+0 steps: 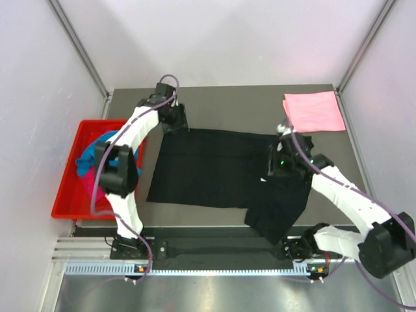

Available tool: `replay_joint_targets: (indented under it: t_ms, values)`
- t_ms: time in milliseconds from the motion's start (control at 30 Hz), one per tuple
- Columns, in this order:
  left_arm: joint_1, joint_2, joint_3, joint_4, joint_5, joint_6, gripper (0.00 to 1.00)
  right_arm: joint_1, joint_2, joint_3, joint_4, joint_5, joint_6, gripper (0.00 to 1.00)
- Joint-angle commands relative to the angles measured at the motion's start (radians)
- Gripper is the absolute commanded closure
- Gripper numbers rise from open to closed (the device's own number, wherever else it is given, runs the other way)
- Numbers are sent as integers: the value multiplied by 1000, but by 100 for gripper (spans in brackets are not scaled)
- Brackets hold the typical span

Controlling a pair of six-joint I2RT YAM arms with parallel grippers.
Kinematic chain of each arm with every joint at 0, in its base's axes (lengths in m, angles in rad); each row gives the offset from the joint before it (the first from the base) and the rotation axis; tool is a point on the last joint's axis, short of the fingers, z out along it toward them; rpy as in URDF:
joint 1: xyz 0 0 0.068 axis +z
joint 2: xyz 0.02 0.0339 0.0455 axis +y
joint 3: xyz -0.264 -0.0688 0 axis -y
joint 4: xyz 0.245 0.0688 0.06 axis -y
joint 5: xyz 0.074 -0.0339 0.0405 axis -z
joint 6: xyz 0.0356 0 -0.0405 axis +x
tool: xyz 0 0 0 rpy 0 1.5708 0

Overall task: Fold and stack the t-shirts
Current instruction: Fold the tshirt

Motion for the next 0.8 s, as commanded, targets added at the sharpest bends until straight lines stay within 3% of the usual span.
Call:
replay_joint_targets:
  t_ms: [0, 100, 300, 433, 600, 767]
  values:
    - [-11, -237, -189, 47, 180, 13, 40, 184, -66, -58, -137, 11, 37, 60]
    - [-32, -375, -386, 117, 264, -17, 40, 418, -104, -88, -176, 77, 129, 61]
    - [-146, -572, -633, 154, 319, -30, 41, 748, -52, -143, -324, 216, 536, 62]
    - [-145, -644, -713, 182, 318, -54, 41, 859, -63, -193, -334, 213, 775, 62]
    - [-137, -699, -767, 214, 297, -69, 41, 956, -39, -200, -395, 208, 838, 61]
    - [-135, -710, -773, 216, 281, -74, 41, 990, -23, -213, -487, 213, 1014, 62]
